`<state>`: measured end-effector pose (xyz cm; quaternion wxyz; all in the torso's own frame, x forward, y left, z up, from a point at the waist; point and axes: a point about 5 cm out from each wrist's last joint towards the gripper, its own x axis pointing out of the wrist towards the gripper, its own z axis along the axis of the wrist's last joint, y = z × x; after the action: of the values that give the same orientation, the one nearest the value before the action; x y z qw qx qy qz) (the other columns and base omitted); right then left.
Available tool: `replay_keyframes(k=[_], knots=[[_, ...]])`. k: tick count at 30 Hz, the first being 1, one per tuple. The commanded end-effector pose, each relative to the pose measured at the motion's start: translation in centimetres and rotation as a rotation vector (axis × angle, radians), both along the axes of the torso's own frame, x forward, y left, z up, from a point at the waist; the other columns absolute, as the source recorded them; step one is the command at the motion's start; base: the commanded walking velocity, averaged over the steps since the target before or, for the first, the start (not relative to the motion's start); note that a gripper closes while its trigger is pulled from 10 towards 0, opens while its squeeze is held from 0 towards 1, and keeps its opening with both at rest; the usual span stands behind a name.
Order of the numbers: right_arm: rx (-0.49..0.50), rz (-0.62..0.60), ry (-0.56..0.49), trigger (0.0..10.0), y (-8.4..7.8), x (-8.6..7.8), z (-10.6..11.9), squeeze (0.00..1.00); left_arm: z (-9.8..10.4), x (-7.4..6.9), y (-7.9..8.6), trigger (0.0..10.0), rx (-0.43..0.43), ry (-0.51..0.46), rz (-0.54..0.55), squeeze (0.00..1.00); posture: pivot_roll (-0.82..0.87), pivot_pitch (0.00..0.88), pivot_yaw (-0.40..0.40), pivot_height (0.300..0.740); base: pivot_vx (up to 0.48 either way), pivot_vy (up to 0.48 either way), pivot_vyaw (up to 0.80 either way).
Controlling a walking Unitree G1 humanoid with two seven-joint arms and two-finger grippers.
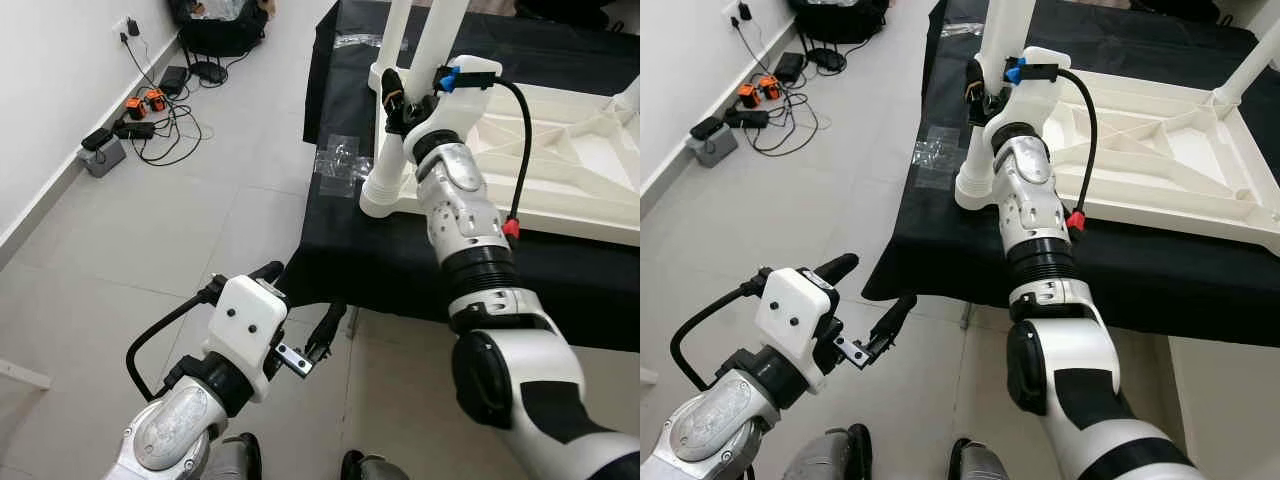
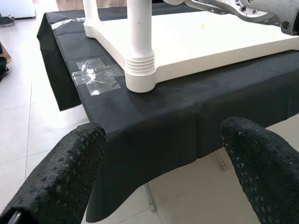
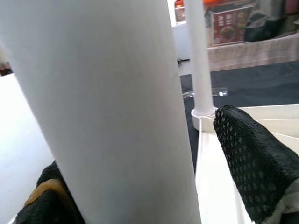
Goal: Building children table
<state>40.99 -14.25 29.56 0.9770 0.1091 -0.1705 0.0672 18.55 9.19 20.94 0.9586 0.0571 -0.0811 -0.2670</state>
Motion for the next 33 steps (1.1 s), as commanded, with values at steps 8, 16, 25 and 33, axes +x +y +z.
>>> replay_keyframes(k=[8, 16, 25, 33], knots=[[-0.009, 0.128, -0.004, 10.0, -0.8, 0.4, 0.5, 0.00, -0.2, -0.1, -0.3, 10.0, -0.006, 0.009, -0.017, 0.00, 0.12, 0.227, -0.067, 0.740, 0.000, 0.000, 0.00], [-0.073, 0.289, 0.007, 10.0, 0.3, 0.5, 0.2, 0.00, -0.2, -0.1, -0.3, 10.0, -0.006, 0.004, -0.017, 0.00, 0.12, 0.225, -0.067, 0.740, 0.000, 0.000, 0.00], [-0.146, 0.446, 0.019, 10.0, 1.5, 0.4, -0.3, 0.00, -0.2, 0.0, -0.3, 10.0, -0.005, 0.003, -0.016, 0.00, 0.12, 0.228, -0.071, 0.740, 0.000, 0.000, 0.00], [-0.182, 0.504, 0.041, 10.0, 2.1, 0.5, -0.6, 0.00, -0.2, 0.0, -0.3, 10.0, -0.006, 0.001, -0.012, 0.00, 0.12, 0.231, -0.075, 0.740, 0.000, 0.000, 0.00]])
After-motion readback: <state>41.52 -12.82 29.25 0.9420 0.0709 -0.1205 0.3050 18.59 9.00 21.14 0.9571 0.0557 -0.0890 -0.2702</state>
